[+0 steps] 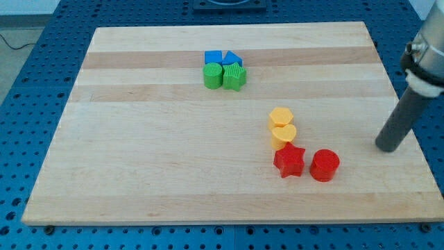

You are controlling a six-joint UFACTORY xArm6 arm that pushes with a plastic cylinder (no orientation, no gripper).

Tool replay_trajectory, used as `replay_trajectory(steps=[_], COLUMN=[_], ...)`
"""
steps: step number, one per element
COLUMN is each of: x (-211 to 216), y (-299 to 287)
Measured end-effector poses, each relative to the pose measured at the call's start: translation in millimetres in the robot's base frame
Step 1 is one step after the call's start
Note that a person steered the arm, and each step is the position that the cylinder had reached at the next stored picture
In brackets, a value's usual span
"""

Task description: Push the red circle into the red star

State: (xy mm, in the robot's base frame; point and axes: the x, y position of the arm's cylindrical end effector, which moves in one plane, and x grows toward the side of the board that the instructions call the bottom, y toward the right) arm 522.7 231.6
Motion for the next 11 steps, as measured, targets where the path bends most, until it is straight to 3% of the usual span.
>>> replay_trajectory(steps=[2,5,7,8,11], x=[52,53,60,28,13], y=[-59,-143,-46,-38,-132])
